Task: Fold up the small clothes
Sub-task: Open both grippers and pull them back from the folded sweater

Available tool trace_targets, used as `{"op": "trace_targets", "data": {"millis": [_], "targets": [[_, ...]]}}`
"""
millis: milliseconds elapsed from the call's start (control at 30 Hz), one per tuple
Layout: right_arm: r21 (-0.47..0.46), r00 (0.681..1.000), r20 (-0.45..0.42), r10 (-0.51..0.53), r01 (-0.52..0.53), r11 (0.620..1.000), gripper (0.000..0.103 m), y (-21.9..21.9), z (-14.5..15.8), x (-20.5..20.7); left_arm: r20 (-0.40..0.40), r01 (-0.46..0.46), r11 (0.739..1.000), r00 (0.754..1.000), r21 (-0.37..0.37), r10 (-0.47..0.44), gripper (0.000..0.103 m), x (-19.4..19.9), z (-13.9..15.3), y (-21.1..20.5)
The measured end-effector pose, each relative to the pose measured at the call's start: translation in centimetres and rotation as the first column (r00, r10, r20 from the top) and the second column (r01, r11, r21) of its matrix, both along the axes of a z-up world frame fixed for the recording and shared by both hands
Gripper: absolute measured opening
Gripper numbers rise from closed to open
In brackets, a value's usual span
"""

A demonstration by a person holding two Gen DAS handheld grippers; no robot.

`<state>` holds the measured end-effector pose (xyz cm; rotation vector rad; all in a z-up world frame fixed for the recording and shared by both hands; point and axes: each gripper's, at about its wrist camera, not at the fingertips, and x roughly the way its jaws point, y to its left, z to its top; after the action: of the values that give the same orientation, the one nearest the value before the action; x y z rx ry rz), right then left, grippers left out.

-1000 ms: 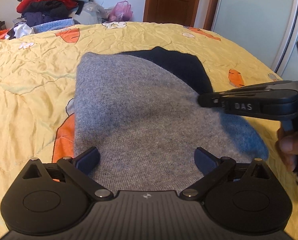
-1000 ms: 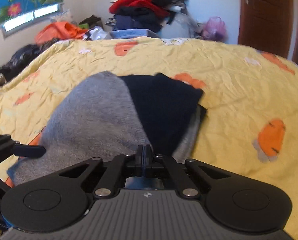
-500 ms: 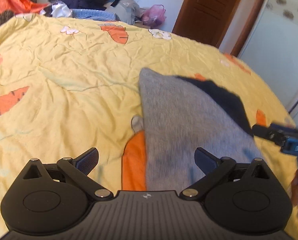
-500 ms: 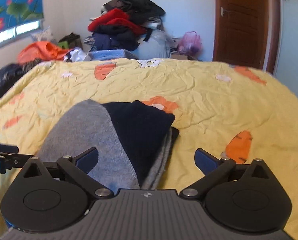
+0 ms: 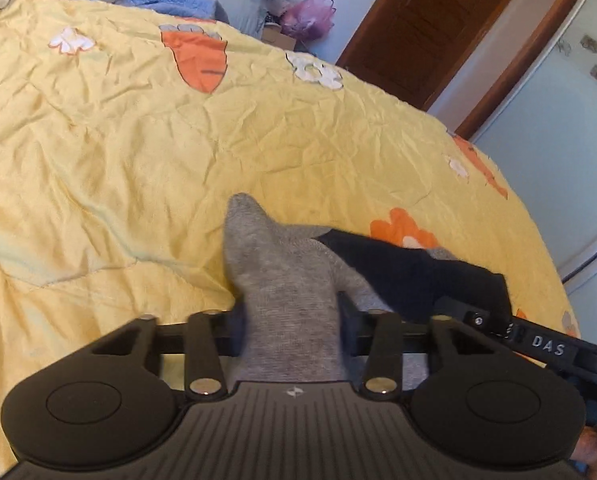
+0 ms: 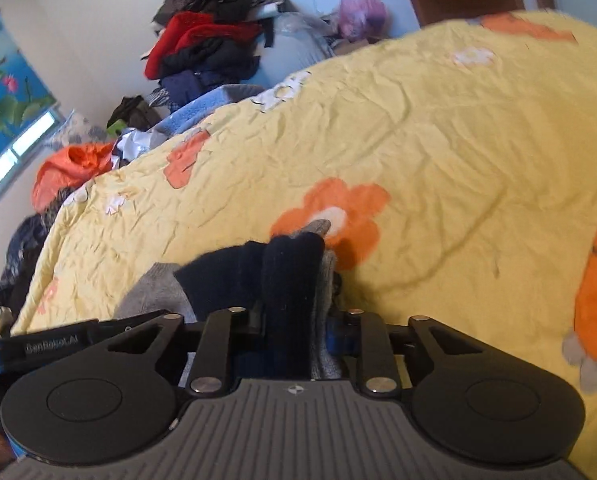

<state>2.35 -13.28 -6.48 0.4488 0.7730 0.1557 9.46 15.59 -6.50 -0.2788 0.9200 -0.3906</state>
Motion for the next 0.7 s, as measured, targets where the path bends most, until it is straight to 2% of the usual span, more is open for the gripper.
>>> {"op": "trace_targets", "data": {"millis": [133, 200, 233, 267, 300, 367, 433, 500, 567, 700], "targets": [[-0.009, 0.999, 0.050, 0.015, -0.014, 1.000, 0.026, 0.1, 1.3, 1.0, 0.055, -0.003, 0.999, 0.998, 0.033, 0.002, 0.033, -0.2, 1.0, 0.1], [-0.066, 0.999, 0.036, 0.030, -0.027, 0.997, 0.028, 0.7, 0.8, 1.8, 0.054, -0.006, 0.998, 0.999, 0.055, 0.003, 0.034, 0.0, 0.3, -0.1], [-0.085, 1.000, 0.006, 0.031, -0.030, 0.996, 0.030, 0.9, 0.1, 2.2, 0.053, -0.015, 0.999, 0.999, 0.043, 0.012, 0.039, 0.0, 0.1, 0.1], [-0.125, 0.999, 0.000, 0.037, -0.036, 0.992, 0.041, 1.1, -0.4, 2.0, 0.050, -0.019, 0.999, 0.999, 0.042, 0.017, 0.053, 0.0, -0.2, 0.2], [-0.177, 0.999, 0.029, 0.028, -0.022, 0.984, 0.059, 1.3, -0.3, 1.3, 0.044, -0.021, 0.998, 0.999, 0.053, 0.018, 0.075, 0.0, -0.4, 0.3], [-0.230, 0.999, 0.041, 0.016, -0.006, 0.973, 0.088, 1.4, 0.3, -0.1, 0.046, -0.059, 0.995, 0.997, 0.083, 0.055, 0.094, -0.8, -0.2, 0.9], [-0.254, 0.997, 0.070, 0.042, -0.023, 0.967, 0.087, 1.3, 1.6, -2.9, 0.071, -0.075, 0.994, 0.995, 0.075, 0.070, 0.094, -3.0, 0.9, 1.9], [-0.285, 0.996, 0.092, 0.022, 0.005, 0.959, 0.088, 1.3, 2.7, -6.7, 0.100, -0.098, 0.994, 0.991, 0.052, 0.092, 0.096, -6.6, 2.4, 2.7], [-0.281, 0.994, 0.098, 0.045, -0.016, 0.960, 0.089, 1.4, 3.2, -10.9, 0.104, -0.110, 0.993, 0.989, 0.031, 0.106, 0.097, -10.8, 3.5, 3.0], [-0.317, 0.992, 0.111, 0.059, -0.021, 0.948, 0.091, 2.9, 3.0, -19.4, 0.152, -0.099, 0.994, 0.984, 0.054, 0.090, 0.097, -19.7, 4.4, 2.2]]}}
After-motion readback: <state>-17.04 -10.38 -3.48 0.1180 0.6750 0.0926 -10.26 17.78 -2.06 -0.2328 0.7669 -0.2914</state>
